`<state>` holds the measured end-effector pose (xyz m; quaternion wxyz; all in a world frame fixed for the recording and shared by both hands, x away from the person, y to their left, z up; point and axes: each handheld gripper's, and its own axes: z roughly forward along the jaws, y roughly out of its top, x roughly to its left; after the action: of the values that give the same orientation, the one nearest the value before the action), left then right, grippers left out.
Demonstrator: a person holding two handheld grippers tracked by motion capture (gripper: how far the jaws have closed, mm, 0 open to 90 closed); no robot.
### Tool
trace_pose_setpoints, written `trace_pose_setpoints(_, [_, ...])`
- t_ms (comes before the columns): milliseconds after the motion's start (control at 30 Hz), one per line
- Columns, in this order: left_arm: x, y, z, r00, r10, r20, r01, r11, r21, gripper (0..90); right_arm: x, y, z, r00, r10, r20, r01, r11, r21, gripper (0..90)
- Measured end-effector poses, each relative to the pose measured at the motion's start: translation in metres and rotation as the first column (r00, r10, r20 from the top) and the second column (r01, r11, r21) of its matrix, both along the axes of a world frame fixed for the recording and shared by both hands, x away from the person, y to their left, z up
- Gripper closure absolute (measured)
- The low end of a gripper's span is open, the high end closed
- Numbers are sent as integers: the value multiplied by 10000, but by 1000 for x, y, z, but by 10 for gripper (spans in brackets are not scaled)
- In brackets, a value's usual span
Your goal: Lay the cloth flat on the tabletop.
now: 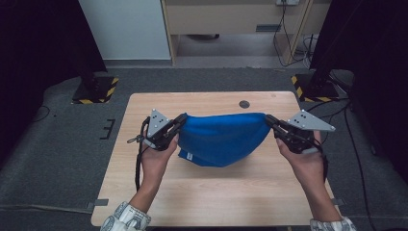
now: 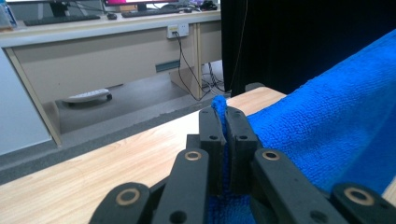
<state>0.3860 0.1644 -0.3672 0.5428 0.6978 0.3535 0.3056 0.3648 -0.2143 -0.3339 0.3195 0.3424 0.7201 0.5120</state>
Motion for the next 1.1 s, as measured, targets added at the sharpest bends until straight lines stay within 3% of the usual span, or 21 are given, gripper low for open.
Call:
trace_pose_setpoints(100, [2,-1,3,10000,44,-8,-44,10000,54,865,-2,2,6,9999,-30,105,32,9997,-226,870])
trace_pose_setpoints(233, [13,-1,-1,9997,153,-208,-152,9999,20,863,10,5,2,9999,-138,-72,135,9992,-366,869])
trace_pose_setpoints(333, [26,0,-9,9985,243,-485,-246,9997,-41,862,28,6,-11,9987,-245,-448,223,9985,-506,868])
trace_pose_setpoints(600, [56,-6,-35,9925,608,-1060,-567,9975,416,858,77,7,-54,9898,-332,-1387,226,9967,-780,868])
trace_pose_setpoints(833, [74,-9,-51,9895,777,-1217,-677,9941,845,853,98,11,-76,9808,-511,-1883,347,9954,-891,867])
trace_pose_setpoints(1100, [91,-9,-67,9802,992,-1712,-850,9924,888,853,120,13,-98,9687,-692,-2382,456,9936,-1033,866])
